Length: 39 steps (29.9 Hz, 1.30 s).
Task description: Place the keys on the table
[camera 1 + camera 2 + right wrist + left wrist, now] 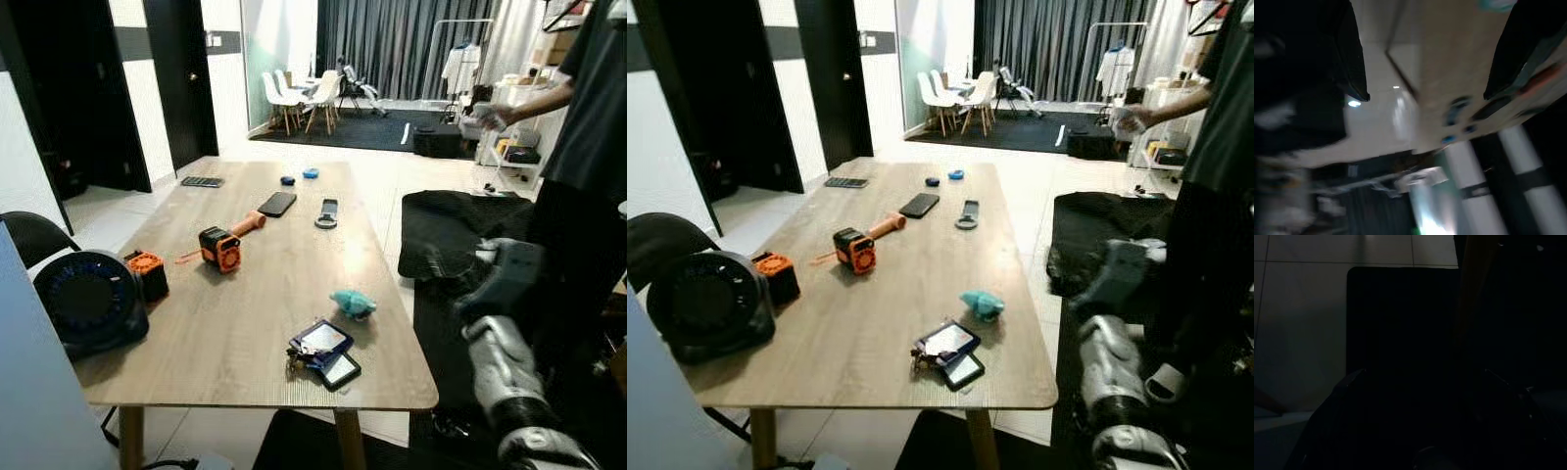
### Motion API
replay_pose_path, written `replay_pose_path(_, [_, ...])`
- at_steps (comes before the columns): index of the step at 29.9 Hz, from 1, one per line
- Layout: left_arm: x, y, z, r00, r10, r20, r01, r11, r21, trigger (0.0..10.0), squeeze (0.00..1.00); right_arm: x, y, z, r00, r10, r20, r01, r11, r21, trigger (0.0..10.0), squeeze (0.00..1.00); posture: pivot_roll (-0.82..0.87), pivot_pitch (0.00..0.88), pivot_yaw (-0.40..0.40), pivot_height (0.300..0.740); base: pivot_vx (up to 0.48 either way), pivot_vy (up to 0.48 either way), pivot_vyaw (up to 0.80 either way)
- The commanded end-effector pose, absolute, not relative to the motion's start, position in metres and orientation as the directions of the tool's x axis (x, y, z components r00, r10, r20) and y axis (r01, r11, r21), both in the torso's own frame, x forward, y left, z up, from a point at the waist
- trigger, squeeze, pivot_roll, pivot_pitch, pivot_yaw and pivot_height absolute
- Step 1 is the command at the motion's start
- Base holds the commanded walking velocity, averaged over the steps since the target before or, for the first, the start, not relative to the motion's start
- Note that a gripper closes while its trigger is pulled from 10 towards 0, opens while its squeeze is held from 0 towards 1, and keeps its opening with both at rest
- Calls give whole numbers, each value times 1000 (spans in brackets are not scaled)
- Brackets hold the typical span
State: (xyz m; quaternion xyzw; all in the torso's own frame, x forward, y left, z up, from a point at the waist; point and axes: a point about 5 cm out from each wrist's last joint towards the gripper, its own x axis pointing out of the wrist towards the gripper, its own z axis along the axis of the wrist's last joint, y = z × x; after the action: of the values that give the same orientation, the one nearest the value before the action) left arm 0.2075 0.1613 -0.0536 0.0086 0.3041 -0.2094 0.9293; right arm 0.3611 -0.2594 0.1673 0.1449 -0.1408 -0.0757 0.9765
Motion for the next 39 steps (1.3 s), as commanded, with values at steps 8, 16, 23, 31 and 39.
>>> replay_pose_path(8, [196, 178, -62, 710, -309, -633, 360, 932, -51, 10000, 0, 270, -341, 65, 767, -633, -105, 629, 709, 319, 10000, 0, 63, 0, 18, 740, 0, 0, 0])
replay_pose_path(16, [190, 188, -69, 684, -197, -702, 313, 949, 38, 10000, 0, 208, -302, -28, 717, -478, -508, 601, 793, 103, 10000, 0, 58, 0, 21, 740, 0, 0, 0])
replay_pose_path(23, [197, 189, -67, 708, -140, -692, 208, 978, 14, 10000, 0, 199, -240, -59, 743, -218, -633, 386, 912, 140, 10000, 0, 65, 0, 18, 740, 0, 0, 0])
replay_pose_path(31, [202, 180, -66, 716, -141, -684, 183, 983, -12, 10000, 0, 203, -202, -66, 753, -56, -656, 258, 942, 216, 10000, 0, 69, 0, 19, 740, 0, 0, 0])
replay_pose_path(39, [202, 178, -66, 711, -157, -685, 203, 979, -15, 10000, 0, 197, -197, -71, 740, -32, -671, 244, 943, 225, 10000, 0, 65, 0, 22, 740, 0, 0, 0])
